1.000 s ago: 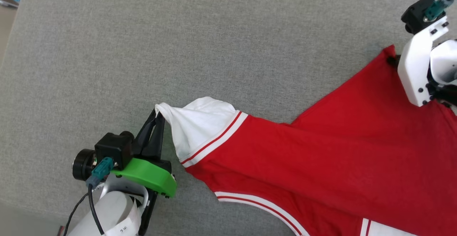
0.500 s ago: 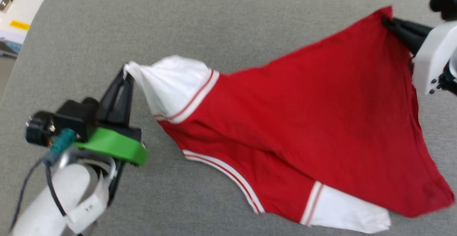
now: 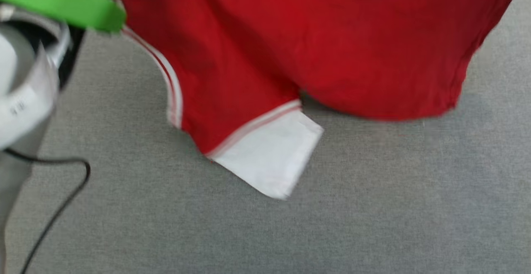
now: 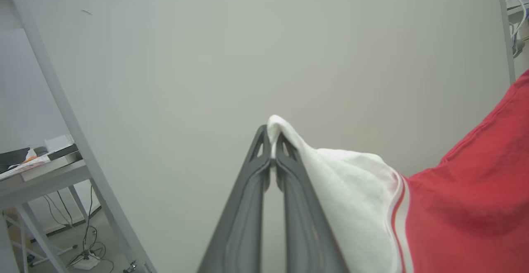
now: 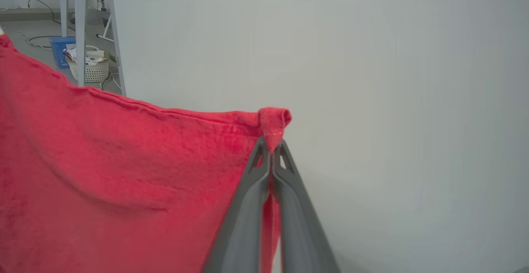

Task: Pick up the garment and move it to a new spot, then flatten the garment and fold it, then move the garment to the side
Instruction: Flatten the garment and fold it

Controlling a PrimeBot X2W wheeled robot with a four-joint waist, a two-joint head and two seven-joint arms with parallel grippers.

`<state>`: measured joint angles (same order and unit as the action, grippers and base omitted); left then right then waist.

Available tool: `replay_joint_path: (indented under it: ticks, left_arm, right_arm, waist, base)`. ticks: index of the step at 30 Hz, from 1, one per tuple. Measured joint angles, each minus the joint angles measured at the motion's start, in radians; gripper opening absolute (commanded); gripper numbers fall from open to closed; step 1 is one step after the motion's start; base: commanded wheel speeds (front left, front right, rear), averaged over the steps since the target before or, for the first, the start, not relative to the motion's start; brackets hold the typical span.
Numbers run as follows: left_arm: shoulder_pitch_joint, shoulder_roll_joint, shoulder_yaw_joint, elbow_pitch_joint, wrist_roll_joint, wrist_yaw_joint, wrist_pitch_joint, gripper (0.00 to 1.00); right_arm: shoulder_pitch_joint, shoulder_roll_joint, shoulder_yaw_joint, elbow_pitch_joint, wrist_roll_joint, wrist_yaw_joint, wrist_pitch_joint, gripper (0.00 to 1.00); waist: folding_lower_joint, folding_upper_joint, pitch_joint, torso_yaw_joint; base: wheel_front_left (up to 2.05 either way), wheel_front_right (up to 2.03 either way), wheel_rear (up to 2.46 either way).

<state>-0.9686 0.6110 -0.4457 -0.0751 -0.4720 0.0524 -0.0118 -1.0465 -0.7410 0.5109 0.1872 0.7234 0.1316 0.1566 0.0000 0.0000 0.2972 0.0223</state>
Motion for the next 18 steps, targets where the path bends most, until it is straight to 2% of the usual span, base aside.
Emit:
replay_joint_path:
  ticks: [4, 8, 14, 18]
  left_arm:
    - [-0.246, -0.040, -0.012, 0.097, 0.023, -0.059, 0.027, 0.00]
    - [-0.492, -0.076, -0.014, 0.204, 0.061, -0.099, 0.035, 0.00]
    - [-0.783, -0.113, -0.022, 0.379, 0.089, -0.145, 0.003, 0.00]
    - [-0.913, -0.125, -0.040, 0.494, 0.113, -0.159, -0.035, 0.00]
  right_arm:
    - [-0.143, 0.056, -0.058, 0.028, -0.080, 0.000, 0.038, 0.00]
    - [-0.326, 0.110, -0.100, 0.094, -0.150, 0.000, 0.056, 0.00]
    - [-0.576, 0.159, -0.121, 0.221, -0.231, 0.000, 0.041, 0.00]
    - [-0.705, 0.184, -0.108, 0.308, -0.259, 0.000, 0.004, 0.00]
  waist:
    - [0.0000, 0.0000, 0.056, -0.009]
    - [0.0000, 0.0000, 0.122, -0.019]
    - [0.0001, 0.0000, 0.217, -0.034]
    - [0.0002, 0.0000, 0.270, -0.041]
  base:
    - [0.00, 0.00, 0.00]
    - [0.00, 0.00, 0.00]
    - [0.00, 0.00, 0.00]
    - [0.00, 0.00, 0.00]
